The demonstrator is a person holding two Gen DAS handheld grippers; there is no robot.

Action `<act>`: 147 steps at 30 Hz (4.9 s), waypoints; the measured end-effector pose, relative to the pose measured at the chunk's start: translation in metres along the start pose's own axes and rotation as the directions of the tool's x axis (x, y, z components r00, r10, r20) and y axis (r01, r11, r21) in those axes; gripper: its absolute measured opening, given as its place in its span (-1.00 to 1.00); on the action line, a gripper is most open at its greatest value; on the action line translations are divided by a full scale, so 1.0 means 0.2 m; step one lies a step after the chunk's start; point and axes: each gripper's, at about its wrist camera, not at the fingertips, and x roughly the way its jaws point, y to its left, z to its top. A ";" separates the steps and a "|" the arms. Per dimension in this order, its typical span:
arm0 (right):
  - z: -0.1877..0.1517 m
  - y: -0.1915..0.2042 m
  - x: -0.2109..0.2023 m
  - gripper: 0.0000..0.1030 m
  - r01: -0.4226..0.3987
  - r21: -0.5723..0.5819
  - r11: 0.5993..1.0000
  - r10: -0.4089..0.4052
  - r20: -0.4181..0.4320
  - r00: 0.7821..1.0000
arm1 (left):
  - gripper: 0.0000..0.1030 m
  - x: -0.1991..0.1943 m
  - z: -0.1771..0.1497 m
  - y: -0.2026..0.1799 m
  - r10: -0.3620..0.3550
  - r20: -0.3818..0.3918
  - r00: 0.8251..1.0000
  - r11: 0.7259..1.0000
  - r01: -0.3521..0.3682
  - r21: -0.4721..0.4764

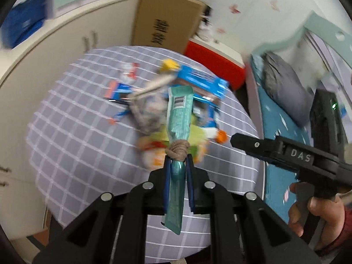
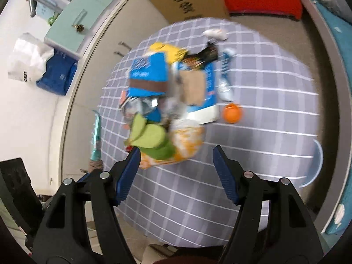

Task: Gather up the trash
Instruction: 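Grasp the teal toothpaste tube with the left gripper while the right gripper grasps the green-leaf toy, then carry the tube and leaf toy to the blue bin and release both, then grasp the blue snack wrapper with the left gripper while the right gripper grasps the white-blue packet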

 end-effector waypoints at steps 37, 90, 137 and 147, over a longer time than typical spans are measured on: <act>-0.04 -0.03 -0.42 -0.89 -0.306 -0.025 0.952 0.307 0.033 0.951 | -0.76 -0.23 0.04 -0.27 0.042 0.069 0.997 0.998 -0.046 0.048; -0.53 -2.13 -0.76 0.03 0.247 0.429 0.869 -0.289 0.033 0.957 | -0.74 1.36 -0.83 -2.03 0.063 -0.551 0.832 0.877 0.217 0.428; 0.29 -0.59 -0.24 0.10 0.040 0.016 0.999 -0.041 0.069 0.997 | 0.35 0.42 0.33 -0.68 0.427 0.033 0.904 0.889 -0.426 0.169; 0.44 -0.47 0.05 0.10 0.091 0.053 0.994 -0.094 0.044 0.995 | -0.12 0.49 0.49 -0.50 0.420 0.046 0.906 0.885 -0.421 0.198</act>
